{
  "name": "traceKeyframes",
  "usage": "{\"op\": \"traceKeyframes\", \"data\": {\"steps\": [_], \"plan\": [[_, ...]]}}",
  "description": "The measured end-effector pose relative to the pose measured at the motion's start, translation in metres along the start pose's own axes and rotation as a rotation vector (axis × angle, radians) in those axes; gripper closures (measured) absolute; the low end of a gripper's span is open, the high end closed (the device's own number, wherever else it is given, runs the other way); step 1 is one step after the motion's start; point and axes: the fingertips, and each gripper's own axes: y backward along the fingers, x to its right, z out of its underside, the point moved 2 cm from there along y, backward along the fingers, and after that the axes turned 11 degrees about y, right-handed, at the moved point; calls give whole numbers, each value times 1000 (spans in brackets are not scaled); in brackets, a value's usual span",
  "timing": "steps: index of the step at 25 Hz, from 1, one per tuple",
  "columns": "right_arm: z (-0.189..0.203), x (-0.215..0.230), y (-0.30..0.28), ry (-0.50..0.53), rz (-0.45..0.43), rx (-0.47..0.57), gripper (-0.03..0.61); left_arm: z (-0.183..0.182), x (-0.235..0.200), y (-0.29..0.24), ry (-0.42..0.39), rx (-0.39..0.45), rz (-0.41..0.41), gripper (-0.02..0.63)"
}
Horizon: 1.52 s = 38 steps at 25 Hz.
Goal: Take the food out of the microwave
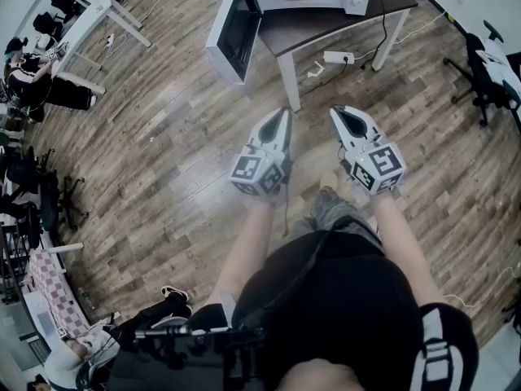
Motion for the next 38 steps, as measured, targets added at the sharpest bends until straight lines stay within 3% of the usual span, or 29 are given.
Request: {"op": "traceKeyframes", "data": {"steps": [14, 25, 38], "plan": [[16, 75, -52, -35, -29, -16, 578, -8, -27, -88, 2, -3, -15, 612], [23, 120, -88, -67, -70, -17, 577, -15, -51, -135, -7, 8, -109, 612], [53, 163, -92, -164, -66, -55, 577, 0, -49, -175, 6, -2, -112, 612]]}}
